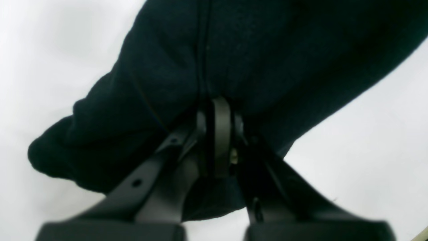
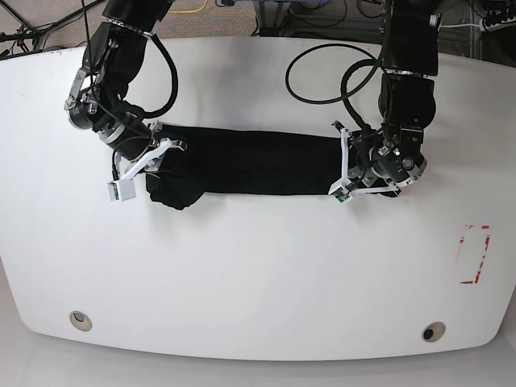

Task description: Fold the T-shirt properly

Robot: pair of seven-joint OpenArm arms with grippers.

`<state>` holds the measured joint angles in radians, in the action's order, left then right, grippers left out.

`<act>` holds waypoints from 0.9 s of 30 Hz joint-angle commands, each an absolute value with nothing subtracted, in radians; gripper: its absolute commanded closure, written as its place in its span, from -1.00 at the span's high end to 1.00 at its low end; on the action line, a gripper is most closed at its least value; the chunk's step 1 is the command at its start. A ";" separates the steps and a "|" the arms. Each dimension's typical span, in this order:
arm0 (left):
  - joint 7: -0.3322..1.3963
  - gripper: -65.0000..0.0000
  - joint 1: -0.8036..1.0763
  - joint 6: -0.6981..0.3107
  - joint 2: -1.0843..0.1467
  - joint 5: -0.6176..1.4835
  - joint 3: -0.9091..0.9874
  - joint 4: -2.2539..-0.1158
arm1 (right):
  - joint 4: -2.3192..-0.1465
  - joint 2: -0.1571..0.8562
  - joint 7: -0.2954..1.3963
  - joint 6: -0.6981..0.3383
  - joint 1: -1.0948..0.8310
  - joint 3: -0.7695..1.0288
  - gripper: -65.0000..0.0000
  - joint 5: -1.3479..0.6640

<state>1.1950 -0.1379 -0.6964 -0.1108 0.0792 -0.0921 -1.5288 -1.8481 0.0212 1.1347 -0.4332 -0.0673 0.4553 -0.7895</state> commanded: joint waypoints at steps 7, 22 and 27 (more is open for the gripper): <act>1.210 -1.00 -0.139 -0.698 -0.113 0.085 -0.093 -1.529 | -1.831 -0.021 1.118 -0.433 -0.030 0.453 -1.00 -0.783; 1.210 -1.00 -0.124 -0.698 -0.114 0.085 -0.091 -1.529 | -1.813 -0.038 1.078 -0.433 -0.024 0.335 -0.90 -0.665; 1.210 -1.00 -0.113 -0.698 -0.114 0.085 -0.091 -1.529 | -1.773 -0.038 1.076 -0.433 -0.015 0.303 -0.36 -0.642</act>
